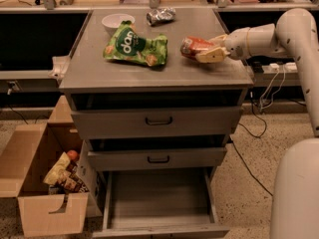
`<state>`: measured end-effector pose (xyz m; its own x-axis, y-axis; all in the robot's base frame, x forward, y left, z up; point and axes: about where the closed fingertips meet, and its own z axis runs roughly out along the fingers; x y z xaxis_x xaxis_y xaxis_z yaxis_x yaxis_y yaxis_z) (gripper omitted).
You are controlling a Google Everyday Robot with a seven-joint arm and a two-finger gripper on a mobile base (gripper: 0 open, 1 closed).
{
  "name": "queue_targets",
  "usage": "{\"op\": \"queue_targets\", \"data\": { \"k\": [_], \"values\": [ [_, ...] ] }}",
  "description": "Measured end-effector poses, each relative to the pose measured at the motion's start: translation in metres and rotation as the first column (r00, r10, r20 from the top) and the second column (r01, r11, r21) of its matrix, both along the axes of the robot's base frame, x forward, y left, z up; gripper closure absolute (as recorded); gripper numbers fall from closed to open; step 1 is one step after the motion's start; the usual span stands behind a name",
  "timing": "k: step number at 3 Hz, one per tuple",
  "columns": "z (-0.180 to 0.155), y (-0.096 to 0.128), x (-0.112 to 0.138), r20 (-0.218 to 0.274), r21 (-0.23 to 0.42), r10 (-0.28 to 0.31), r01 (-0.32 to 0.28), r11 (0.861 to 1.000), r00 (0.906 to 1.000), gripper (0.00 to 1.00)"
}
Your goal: Pick coke can from bottom drawer and place on counter
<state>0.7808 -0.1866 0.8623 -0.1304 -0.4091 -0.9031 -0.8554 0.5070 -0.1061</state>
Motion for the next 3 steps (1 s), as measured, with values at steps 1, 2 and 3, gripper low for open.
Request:
{"op": "queue_targets", "data": {
  "k": [1,2,3],
  "values": [
    [0.0040,0.0001,0.0121,0.017,0.031,-0.048,0.048,0.998,0.9987,0.50],
    [0.0063,0.0008,0.0159,0.030,0.048,-0.064,0.062,0.997,0.9975,0.28],
    [0.0107,-0.0001,0.0178,0.052,0.068,-0.075,0.071,0.995,0.9959,0.05]
  ]
}}
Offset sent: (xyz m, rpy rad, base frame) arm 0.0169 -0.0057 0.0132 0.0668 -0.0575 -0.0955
